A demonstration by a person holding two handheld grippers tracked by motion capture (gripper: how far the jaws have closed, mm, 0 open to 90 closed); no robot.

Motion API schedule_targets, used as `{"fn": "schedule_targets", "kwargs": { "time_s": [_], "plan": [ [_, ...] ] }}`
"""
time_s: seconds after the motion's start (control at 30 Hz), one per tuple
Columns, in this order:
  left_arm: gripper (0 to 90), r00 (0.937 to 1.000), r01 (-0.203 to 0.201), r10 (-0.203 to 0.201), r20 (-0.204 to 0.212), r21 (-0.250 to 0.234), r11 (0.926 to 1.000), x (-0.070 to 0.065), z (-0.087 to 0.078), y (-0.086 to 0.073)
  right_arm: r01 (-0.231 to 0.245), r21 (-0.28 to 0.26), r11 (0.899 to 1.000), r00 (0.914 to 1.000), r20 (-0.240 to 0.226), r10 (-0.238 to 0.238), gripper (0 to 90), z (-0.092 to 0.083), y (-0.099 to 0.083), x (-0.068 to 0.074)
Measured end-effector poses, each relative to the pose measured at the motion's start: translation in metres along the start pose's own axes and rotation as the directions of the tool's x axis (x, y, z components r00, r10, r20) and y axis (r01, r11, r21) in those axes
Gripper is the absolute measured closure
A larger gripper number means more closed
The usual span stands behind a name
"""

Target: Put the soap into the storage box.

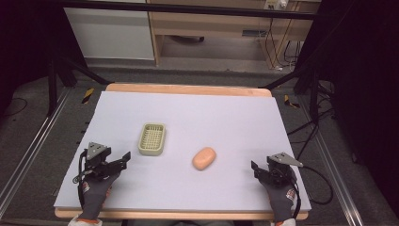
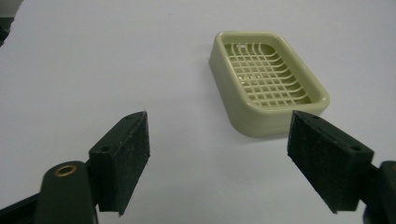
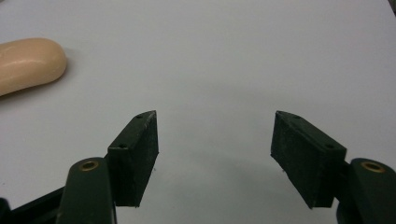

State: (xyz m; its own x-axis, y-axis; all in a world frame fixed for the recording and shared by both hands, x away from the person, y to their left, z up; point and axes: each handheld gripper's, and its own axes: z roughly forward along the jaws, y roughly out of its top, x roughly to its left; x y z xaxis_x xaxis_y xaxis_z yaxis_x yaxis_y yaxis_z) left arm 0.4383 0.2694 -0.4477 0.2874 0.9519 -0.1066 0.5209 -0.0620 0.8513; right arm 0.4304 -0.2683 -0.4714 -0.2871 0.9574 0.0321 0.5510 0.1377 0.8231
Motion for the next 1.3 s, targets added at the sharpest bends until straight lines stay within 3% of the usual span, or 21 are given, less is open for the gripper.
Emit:
{"fn": "schedule_targets", "kwargs": {
  "time_s": [0.5, 0.9, 1.3],
  "plan": [
    [18.4, 0.9979, -0.047, 0.048, 0.044, -0.01, 0.9988, -0.019, 0.001, 0.006, 0.032, -0.019, 0.999, 0.9994, 0.012, -0.032, 35.3, -0.002, -0.002, 0.003],
    [17.9, 0.9917, -0.103, 0.103, 0.076, -0.007, 0.9946, -0.042, 0.006, 0.011, 0.028, -0.027, 0.999, 0.9989, 0.038, -0.027, 35.1, -0.003, -0.002, 0.004],
    [17.9, 0.9872, -0.12, 0.12, 0.105, -0.007, 0.9927, -0.052, 0.006, 0.019, 0.034, -0.031, 0.999, 0.9986, 0.042, -0.033, 34.2, -0.004, -0.002, 0.004]
  ]
}}
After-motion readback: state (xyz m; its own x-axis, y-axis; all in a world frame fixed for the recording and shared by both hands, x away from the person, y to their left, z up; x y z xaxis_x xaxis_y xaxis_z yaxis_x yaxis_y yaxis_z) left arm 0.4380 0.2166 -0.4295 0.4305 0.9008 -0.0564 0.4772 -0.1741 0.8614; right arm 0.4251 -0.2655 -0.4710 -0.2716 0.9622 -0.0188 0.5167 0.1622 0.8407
